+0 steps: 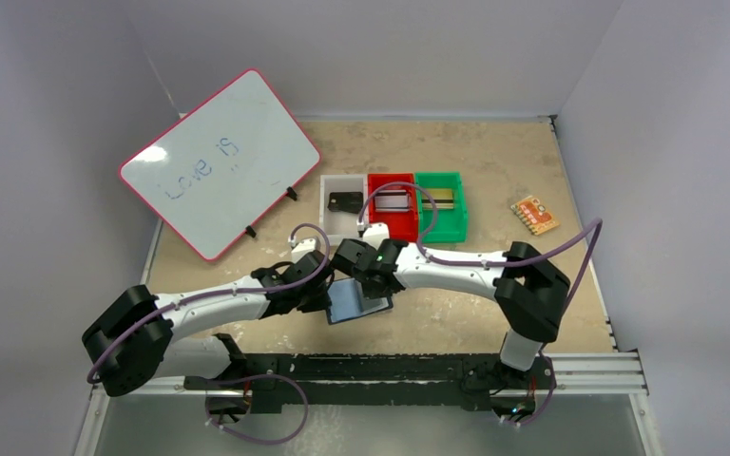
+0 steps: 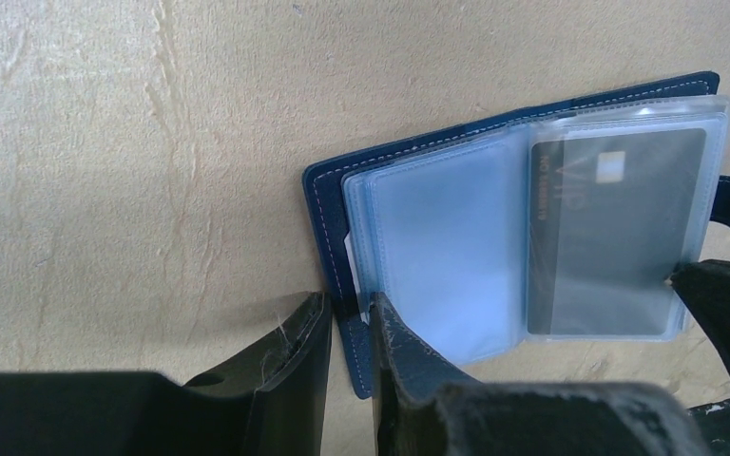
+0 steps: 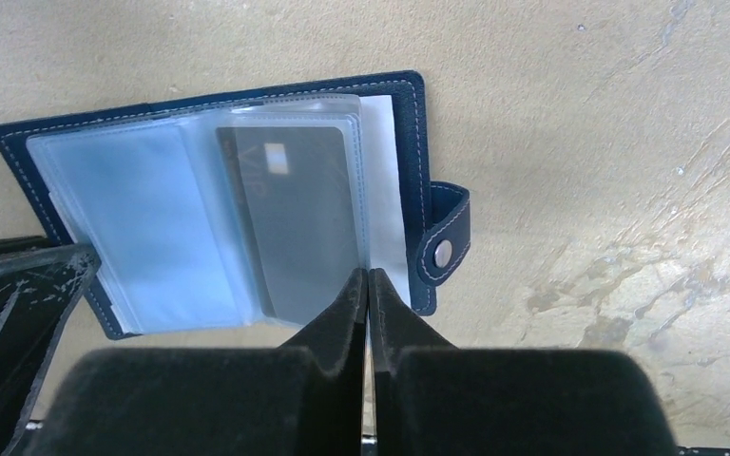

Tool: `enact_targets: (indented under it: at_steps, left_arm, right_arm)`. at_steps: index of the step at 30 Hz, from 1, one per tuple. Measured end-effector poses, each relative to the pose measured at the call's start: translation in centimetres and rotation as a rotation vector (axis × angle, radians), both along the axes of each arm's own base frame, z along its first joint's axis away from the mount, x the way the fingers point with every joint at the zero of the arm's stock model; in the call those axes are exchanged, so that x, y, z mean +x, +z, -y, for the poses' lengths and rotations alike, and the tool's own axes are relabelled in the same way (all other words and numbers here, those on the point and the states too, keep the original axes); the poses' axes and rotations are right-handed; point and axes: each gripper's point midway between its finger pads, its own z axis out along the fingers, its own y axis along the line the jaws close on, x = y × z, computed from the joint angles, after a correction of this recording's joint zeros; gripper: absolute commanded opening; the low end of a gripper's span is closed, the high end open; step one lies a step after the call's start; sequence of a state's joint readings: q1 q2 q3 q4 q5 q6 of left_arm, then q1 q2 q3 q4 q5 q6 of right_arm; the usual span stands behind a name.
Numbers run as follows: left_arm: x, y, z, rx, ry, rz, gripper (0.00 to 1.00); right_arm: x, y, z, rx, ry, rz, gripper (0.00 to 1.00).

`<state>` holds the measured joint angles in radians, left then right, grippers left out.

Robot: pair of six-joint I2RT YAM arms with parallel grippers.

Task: Take the credit cards out of the card holder

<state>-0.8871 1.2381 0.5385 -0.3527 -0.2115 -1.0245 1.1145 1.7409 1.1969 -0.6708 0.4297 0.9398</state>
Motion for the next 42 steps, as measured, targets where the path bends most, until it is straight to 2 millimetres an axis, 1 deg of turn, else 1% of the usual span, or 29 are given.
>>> enact_targets:
  at_steps: [9, 13, 17, 19, 23, 30, 35, 37, 40, 42]
  left_arm:
    - [0.0, 0.0, 0.0, 0.000, 0.000, -0.001, 0.20]
    - [0.0, -0.1, 0.0, 0.002, 0.000, -0.002, 0.20]
    - [0.1, 0.0, 0.2, -0.004, -0.001, 0.001, 0.20]
    - [0.1, 0.0, 0.2, -0.005, -0.002, 0.000, 0.20]
    - [0.1, 0.0, 0.2, -0.007, -0.002, 0.001, 0.20]
    - [0.1, 0.0, 0.3, -0.010, -0.002, 0.003, 0.20]
    - [0.1, 0.0, 0.3, -0.011, -0.003, 0.002, 0.20]
    - [0.1, 0.0, 0.3, -0.011, -0.003, 0.002, 0.20]
    - [0.1, 0.0, 0.3, -0.011, -0.003, 0.002, 0.20]
    - [0.1, 0.0, 0.3, -0.011, -0.003, 0.002, 0.20]
  right_arm:
    - [0.1, 1.6, -1.3, 0.055, 0.039, 0.029, 0.01]
    - [-0.1, 1.8, -2.3, 0.099, 0.066, 0.014, 0.14]
    - [-0.7, 1.4, -4.0, 0.182, 0.097, -0.019, 0.22]
    - [-1.2, 1.0, -4.4, 0.207, 0.109, -0.043, 0.23]
    - [-1.6, 0.9, -4.8, 0.231, 0.119, -0.061, 0.30]
    - [-1.6, 1.1, -5.3, 0.254, 0.126, -0.064, 0.37]
    - [-1.8, 2.4, -5.4, 0.314, 0.130, -0.051, 0.39]
    - [-1.6, 2.8, -5.4, 0.332, 0.128, -0.044, 0.43]
    - [-1.5, 2.9, -5.3, 0.352, 0.123, -0.045, 0.47]
    - [-1.5, 2.9, -4.8, 0.357, 0.117, -0.049, 0.46]
